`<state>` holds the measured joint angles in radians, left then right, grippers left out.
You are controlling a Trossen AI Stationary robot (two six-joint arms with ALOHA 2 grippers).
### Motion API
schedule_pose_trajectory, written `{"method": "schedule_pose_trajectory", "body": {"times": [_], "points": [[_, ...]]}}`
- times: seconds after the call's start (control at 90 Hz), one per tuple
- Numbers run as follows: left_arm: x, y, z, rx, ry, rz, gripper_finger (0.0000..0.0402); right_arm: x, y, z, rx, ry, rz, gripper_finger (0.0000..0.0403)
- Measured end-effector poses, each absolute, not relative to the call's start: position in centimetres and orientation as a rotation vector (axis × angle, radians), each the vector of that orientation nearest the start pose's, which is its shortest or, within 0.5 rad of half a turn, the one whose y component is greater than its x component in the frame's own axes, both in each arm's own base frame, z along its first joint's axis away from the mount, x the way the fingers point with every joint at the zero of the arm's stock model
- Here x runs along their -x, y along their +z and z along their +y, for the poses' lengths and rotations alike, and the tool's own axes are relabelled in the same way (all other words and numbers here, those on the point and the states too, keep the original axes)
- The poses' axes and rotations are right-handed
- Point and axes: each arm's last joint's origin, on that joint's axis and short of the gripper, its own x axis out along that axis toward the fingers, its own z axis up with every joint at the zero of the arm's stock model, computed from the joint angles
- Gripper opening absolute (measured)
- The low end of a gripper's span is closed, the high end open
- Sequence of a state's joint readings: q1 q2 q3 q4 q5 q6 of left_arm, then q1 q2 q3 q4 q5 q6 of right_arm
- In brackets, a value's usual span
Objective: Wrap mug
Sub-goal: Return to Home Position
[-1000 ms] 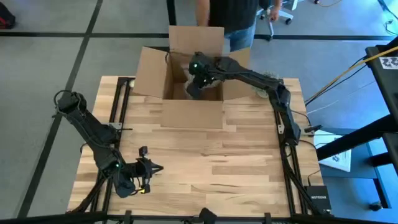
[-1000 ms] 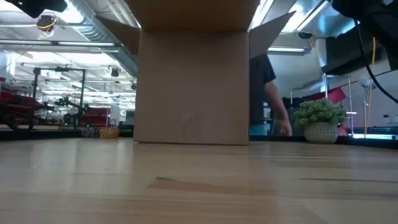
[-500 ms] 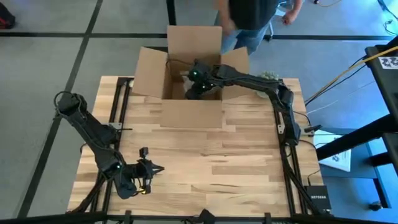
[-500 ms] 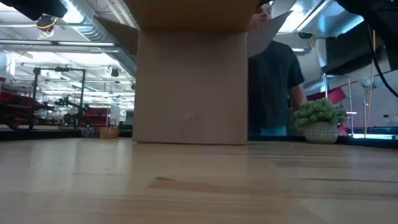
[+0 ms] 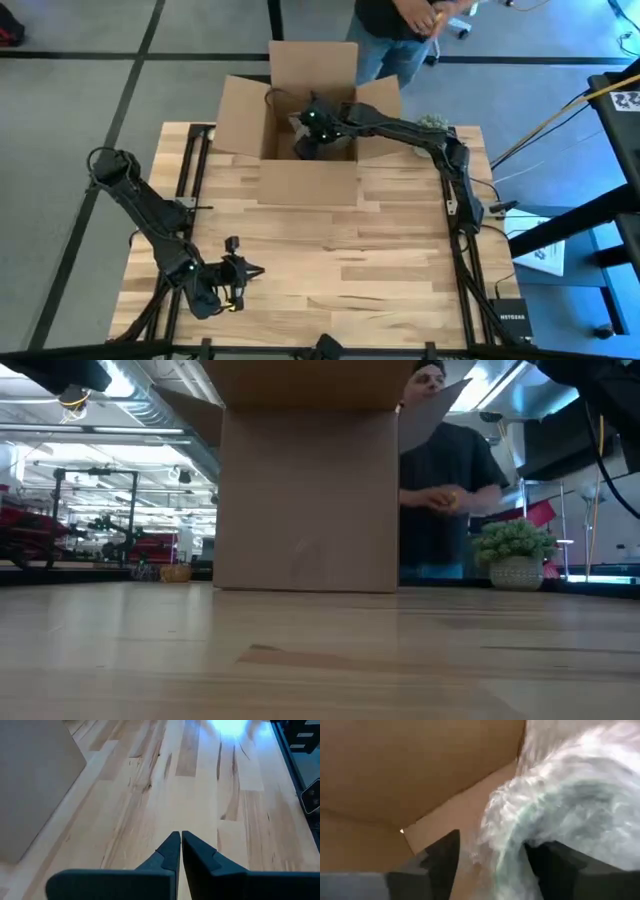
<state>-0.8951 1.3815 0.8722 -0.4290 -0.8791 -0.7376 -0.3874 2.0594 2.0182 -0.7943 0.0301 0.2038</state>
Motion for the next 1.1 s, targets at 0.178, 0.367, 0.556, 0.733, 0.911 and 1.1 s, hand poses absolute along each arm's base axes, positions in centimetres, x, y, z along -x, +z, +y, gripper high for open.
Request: {"method": "schedule_pose_trajectory", "body": {"times": [0.178, 0.367, 0.556, 0.733, 0.911, 1.1], "points": [[-18.3, 22.6, -19.3, -0.009, 0.188, 0.553, 0.0000, -40.6, 36.5, -16.4, -0.271, -0.447, 0.702, 0.0224], [-18.3, 22.6, -19.3, -0.011, 0.173, 0.567, 0.0000, -38.4, 41.1, -13.0, -0.155, -0.376, 0.617, 0.0224], [-18.2, 22.6, -19.2, -0.021, 0.172, 0.573, 0.0000, -36.0, 43.6, -8.9, -0.074, -0.295, 0.616, 0.0224], [-18.0, 23.0, -18.6, -0.017, 0.164, 0.602, 0.0000, -33.6, 43.9, -4.3, -0.025, -0.150, 0.618, 0.0224], [-17.3, 23.9, -17.7, -0.017, 0.168, 0.606, 0.0000, -31.1, 41.0, -0.7, -0.022, -0.038, 0.561, 0.0202], [-16.7, 24.3, -16.9, -0.001, 0.158, 0.587, 0.0000, -26.6, 36.2, 1.7, -0.081, 0.038, 0.441, 0.0128]]}}
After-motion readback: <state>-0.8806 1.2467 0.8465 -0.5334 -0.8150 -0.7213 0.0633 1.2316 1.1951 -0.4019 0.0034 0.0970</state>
